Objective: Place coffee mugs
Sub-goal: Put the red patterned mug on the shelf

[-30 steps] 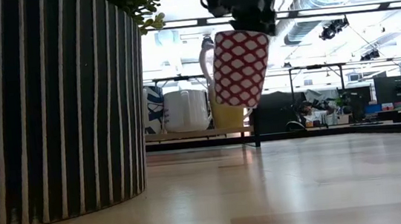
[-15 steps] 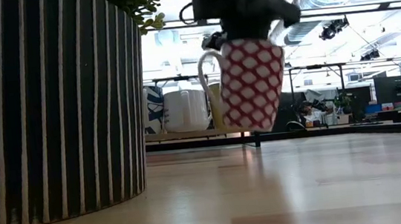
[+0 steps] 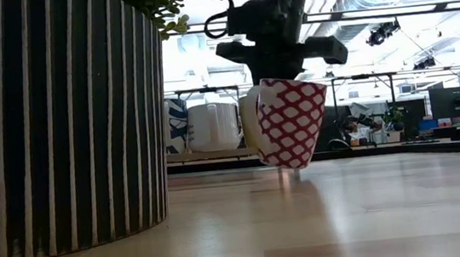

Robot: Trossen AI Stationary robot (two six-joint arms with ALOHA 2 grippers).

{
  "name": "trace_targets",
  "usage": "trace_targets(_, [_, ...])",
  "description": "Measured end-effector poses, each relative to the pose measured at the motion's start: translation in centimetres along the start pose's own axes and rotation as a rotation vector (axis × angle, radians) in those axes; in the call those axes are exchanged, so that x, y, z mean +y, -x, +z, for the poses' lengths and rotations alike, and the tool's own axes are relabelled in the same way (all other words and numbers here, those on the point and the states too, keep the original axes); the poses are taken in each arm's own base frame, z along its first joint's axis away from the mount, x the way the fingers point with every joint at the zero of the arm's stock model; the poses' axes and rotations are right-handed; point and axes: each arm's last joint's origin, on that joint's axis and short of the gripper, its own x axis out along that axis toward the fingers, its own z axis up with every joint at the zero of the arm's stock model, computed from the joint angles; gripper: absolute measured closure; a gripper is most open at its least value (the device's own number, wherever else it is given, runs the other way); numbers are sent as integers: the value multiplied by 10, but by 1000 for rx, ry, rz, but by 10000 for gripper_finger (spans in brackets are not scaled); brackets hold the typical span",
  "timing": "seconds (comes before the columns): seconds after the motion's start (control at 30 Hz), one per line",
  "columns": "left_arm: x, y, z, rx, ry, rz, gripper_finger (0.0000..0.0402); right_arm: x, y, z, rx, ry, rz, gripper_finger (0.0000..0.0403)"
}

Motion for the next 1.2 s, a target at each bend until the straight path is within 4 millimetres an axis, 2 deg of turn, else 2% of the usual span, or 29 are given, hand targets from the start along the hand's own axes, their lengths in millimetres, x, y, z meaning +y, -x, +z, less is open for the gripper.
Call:
trace_targets(0.3, [0,0,0,-1,1,0,327,-4,-7,2,20,296,-41,403])
trace_targets(0.43, [0,0,0,-2,3,0,327,-6,-15,4,22,368,-56,403])
trace_targets(0.97, [0,0,0,-3,20,-1,327,-6,-18,6,-2,349,-40,403])
trace_targets(1.2, [0,0,0,-3,20,-1,327,-7,-12,8,-30,315,27,403])
